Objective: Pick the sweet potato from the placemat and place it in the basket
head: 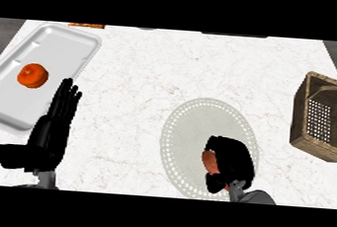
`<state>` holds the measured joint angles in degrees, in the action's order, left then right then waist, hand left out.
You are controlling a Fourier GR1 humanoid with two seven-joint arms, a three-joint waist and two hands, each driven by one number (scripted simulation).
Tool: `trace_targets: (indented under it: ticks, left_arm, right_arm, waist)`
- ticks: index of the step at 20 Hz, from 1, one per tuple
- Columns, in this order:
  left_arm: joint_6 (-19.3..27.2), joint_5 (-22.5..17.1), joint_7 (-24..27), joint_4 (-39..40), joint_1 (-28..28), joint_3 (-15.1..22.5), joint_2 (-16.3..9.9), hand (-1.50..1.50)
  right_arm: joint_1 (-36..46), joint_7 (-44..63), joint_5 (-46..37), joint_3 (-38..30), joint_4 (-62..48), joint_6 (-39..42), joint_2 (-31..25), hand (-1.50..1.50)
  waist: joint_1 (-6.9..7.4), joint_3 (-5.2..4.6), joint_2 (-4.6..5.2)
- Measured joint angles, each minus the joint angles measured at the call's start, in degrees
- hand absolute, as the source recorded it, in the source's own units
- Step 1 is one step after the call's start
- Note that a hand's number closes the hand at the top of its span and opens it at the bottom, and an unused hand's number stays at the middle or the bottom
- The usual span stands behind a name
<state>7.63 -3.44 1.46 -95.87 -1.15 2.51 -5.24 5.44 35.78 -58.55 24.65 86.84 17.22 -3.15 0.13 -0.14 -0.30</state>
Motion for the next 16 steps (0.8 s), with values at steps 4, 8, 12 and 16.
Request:
trace_targets:
  ticks: [4,8,12,16]
  left_arm:
    - [0.1,0.5,-1.3,-1.0,0.4,-0.3,0.3,0.00]
    - [-0.3,0.4,-2.5,-0.1,2.7,-1.3,0.3,0.00]
    - [-0.6,0.6,-2.1,-0.1,2.2,-1.2,0.4,0.00]
    - [-0.6,1.0,-1.9,0.2,2.1,-0.8,0.8,0.00]
  right_arm:
    - [0.0,-1.7,-2.2,0.7,-0.8,-1.1,-0.3,1.50]
    - [0.9,0.1,-3.4,1.7,-0.2,-1.1,1.0,1.50]
    - [6.9,4.9,-3.2,1.7,-6.8,-7.1,2.2,1.50]
    - [13.7,10.8,-3.3,3.3,-10.9,-12.8,2.7,1.50]
  waist:
    - [-0.02,-0.04,-0.07]
    - [-0.07,0.07,0.15]
    - [0.28,-0.03,0.11]
    - [0.51,0.02,0.22]
